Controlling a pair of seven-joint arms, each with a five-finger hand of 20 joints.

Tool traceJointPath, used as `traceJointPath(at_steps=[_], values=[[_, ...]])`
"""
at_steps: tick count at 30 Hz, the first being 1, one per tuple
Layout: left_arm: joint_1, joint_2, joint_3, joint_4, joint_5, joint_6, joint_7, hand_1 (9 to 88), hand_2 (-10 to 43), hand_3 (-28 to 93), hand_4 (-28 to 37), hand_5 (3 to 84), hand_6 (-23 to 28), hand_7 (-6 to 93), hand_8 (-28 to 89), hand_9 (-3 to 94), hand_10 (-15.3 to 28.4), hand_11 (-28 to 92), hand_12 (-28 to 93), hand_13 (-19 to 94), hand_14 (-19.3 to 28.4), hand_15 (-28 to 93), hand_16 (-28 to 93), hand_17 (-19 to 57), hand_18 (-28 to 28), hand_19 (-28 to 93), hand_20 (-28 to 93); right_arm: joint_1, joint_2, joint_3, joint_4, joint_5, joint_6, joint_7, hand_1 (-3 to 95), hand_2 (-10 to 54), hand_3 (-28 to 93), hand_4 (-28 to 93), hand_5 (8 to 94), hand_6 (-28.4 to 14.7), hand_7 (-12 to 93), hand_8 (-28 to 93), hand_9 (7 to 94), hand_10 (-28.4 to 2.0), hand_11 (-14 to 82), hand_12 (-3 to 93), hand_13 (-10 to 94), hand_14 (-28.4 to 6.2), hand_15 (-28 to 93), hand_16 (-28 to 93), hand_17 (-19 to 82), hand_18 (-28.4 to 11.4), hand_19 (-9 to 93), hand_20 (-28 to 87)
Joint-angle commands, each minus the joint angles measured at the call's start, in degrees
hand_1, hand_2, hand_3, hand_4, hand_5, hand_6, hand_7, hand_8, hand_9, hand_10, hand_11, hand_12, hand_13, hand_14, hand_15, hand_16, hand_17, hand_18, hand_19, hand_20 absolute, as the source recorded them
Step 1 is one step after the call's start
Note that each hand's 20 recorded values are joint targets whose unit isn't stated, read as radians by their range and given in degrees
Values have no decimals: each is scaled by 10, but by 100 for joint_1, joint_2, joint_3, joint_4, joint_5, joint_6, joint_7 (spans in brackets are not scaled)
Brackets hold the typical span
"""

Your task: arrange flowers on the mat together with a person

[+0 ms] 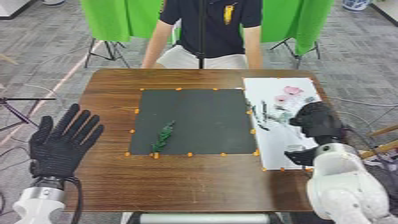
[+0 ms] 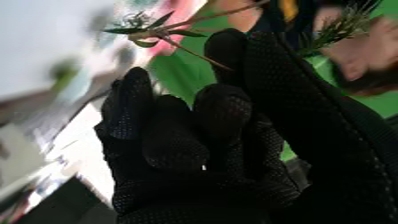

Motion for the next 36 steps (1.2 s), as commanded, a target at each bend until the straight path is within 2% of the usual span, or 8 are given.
traceJointPath(at_steps=[1, 5, 8, 14, 18, 24, 28, 36], values=[[-9, 36, -28, 41, -23, 106, -104, 261, 147, 689, -283, 416, 80, 102, -88, 357, 154, 177, 107, 276, 162, 314, -35, -75, 154, 317, 146, 891, -470, -1101, 306, 165, -274, 91, 499, -95, 749, -170, 663, -28, 541, 145, 750, -110, 624, 513, 685, -143, 800, 564, 403, -235, 888, 388], [-41, 64, -26, 52, -13, 141, -132, 260, 147, 690, -283, 417, 80, 102, -88, 358, 156, 177, 107, 276, 163, 315, -35, -75, 154, 317, 146, 1389, -848, -1611, 574, 445, -304, 333, 500, -95, 746, -169, 664, -28, 537, 146, 751, -111, 625, 512, 687, -144, 801, 562, 406, -238, 891, 386], [-99, 67, 74, 44, -59, 274, -155, 261, 148, 689, -283, 420, 81, 104, -89, 359, 155, 178, 107, 277, 163, 315, -36, -73, 154, 316, 146, 1668, -1065, -2012, 815, 295, -155, 384, 501, -95, 745, -170, 666, -28, 534, 145, 753, -113, 625, 509, 691, -144, 801, 560, 408, -240, 894, 385], [-172, 136, 156, 63, -55, 346, -143, 259, 151, 693, -283, 423, 82, 106, -89, 362, 157, 181, 107, 273, 161, 316, -37, -71, 153, 319, 147, 2140, -1289, -2706, 1263, 192, -171, 485, 503, -95, 742, -170, 674, -28, 525, 148, 757, -116, 627, 503, 695, -145, 802, 556, 416, -243, 902, 375], [-153, 161, 170, 25, -80, 471, -62, 260, 152, 694, -283, 424, 82, 106, -90, 356, 156, 179, 105, 262, 158, 315, -38, -71, 153, 322, 148, 2401, -1328, -3163, 1632, 151, 45, 421, 501, -95, 744, -166, 677, -29, 522, 149, 760, -117, 629, 500, 700, -145, 803, 553, 418, -245, 907, 370], [-151, 197, 206, 2, -158, 620, -80, 258, 153, 700, -283, 425, 83, 109, -89, 344, 155, 182, 104, 258, 157, 316, -38, -73, 154, 328, 149, 2632, -1487, -3538, 1909, 18, -113, 963, 501, -95, 744, -166, 681, -29, 519, 149, 763, -117, 632, 497, 704, -146, 803, 552, 422, -246, 911, 363], [-224, 236, 286, 33, -289, 606, -67, 260, 155, 700, -283, 429, 83, 113, -90, 349, 155, 187, 104, 261, 157, 320, -38, -73, 154, 330, 149, 2665, -1667, -3740, 2053, -296, -142, 1215, 505, -95, 742, -165, 686, -31, 513, 152, 766, -121, 632, 491, 708, -153, 802, 549, 427, -260, 917, 355], [-401, 326, 473, 84, -279, 612, -145, 257, 158, 713, -283, 433, 84, 119, -92, 353, 156, 191, 103, 265, 157, 325, -42, -74, 155, 337, 151, 2569, -1949, -3890, 2110, -252, -99, 1221, 505, -95, 743, -161, 693, -36, 499, 162, 770, -125, 630, 486, 714, -158, 803, 543, 432, -271, 930, 340]])
